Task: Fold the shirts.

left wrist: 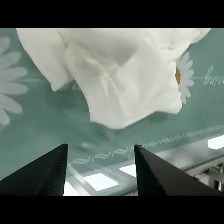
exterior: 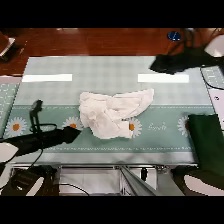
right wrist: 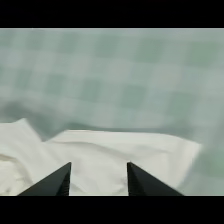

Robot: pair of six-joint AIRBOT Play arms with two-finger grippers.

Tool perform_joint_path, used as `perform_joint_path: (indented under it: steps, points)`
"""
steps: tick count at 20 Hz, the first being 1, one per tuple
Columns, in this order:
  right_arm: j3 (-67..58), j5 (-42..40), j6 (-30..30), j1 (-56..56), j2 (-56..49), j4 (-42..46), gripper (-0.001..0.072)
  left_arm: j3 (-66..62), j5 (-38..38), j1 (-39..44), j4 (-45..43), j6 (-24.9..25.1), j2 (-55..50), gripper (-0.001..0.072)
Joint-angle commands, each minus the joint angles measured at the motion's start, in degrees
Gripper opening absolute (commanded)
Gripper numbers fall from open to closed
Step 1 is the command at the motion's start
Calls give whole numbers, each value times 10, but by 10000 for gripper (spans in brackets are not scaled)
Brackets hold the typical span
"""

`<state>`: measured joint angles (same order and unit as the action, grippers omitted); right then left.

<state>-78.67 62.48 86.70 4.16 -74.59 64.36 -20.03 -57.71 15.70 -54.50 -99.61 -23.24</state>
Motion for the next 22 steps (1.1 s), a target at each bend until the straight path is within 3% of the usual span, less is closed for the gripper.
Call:
perform_joint_path:
  steps: [1, 6, 10, 14, 17, 18, 19, 22]
  points:
    - [124, 15, 7, -136, 65, 16, 404, 72, 53, 50, 121, 16, -36, 509]
    - [315, -34, -35, -168, 132, -43, 404, 99, 283, 213, 213, 16, -148, 509]
    - [356, -46, -49, -167, 133, -78, 404, 92, 453, 321, 307, 14, -255, 509]
    - [357, -49, -49, -167, 130, -80, 403, 60, 612, 386, 322, 11, -308, 509]
    - [357, -50, -49, -145, 104, -82, 403, 38, 646, 388, 321, 12, -327, 486]
    - [357, -53, -49, -131, 89, -86, 403, 34, 637, 388, 320, 14, -328, 233]
    - [357, -63, -49, -115, 70, -90, 404, 33, 630, 387, 320, 15, -327, 26]
    - [356, -90, -50, -85, 15, -140, 403, 33, 594, 387, 320, 28, -319, 18]
